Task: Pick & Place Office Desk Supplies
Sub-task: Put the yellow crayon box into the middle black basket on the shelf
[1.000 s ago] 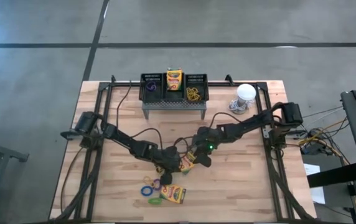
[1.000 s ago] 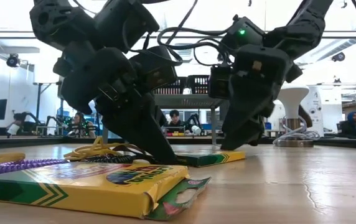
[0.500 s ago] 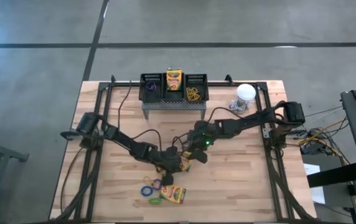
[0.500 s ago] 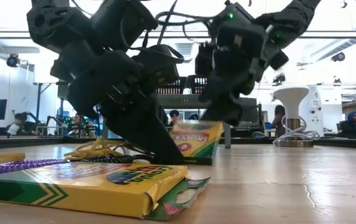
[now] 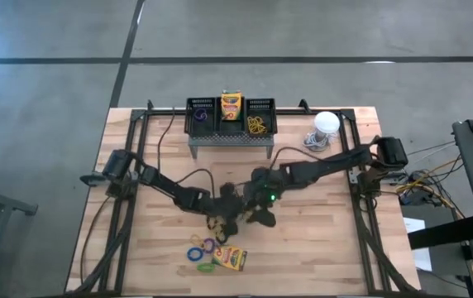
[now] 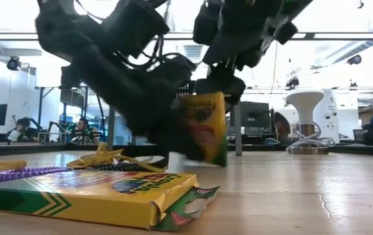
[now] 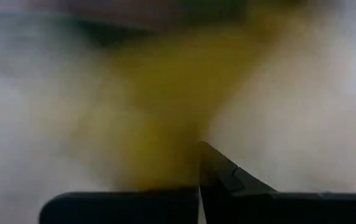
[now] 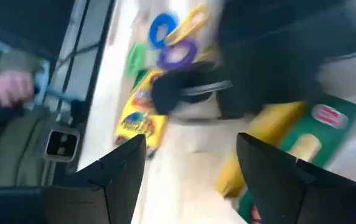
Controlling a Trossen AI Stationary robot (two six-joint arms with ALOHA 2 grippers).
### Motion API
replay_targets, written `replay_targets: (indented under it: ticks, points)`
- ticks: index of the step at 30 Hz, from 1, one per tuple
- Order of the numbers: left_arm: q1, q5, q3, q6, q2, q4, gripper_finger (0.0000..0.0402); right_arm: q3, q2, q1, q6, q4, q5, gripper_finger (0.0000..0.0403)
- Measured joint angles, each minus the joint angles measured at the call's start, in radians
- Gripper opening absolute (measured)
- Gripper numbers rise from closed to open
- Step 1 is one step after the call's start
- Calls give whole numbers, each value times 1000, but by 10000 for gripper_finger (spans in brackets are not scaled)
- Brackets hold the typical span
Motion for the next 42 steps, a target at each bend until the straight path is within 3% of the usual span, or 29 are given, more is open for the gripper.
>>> replay_targets:
  ticks: [5,9,13,20,25,29,37,42]
  points:
    - [0,-99,-1,-1,-4,-1,1,10,8,39,-31,-50,101,249]
    - [0,-102,-4,-2,-8,-14,1,3,6,57,-58,-57,205,249]
    - [-8,-93,-3,17,-13,-16,1,2,-2,78,-162,-73,239,249]
    - [-15,-86,-3,24,-14,-35,1,-72,-81,218,-326,-292,693,249]
    - [-16,-86,-3,24,-14,-42,1,-196,-90,292,-356,-278,786,247]
    - [-16,-86,-2,26,-14,-41,1,-251,-84,302,-317,-241,927,226]
    - [-39,-87,-2,15,-19,-42,1,-276,-69,268,-324,-227,929,142]
    - [-118,-193,-2,-3,-61,-77,1,-276,-50,271,-337,-212,932,84]
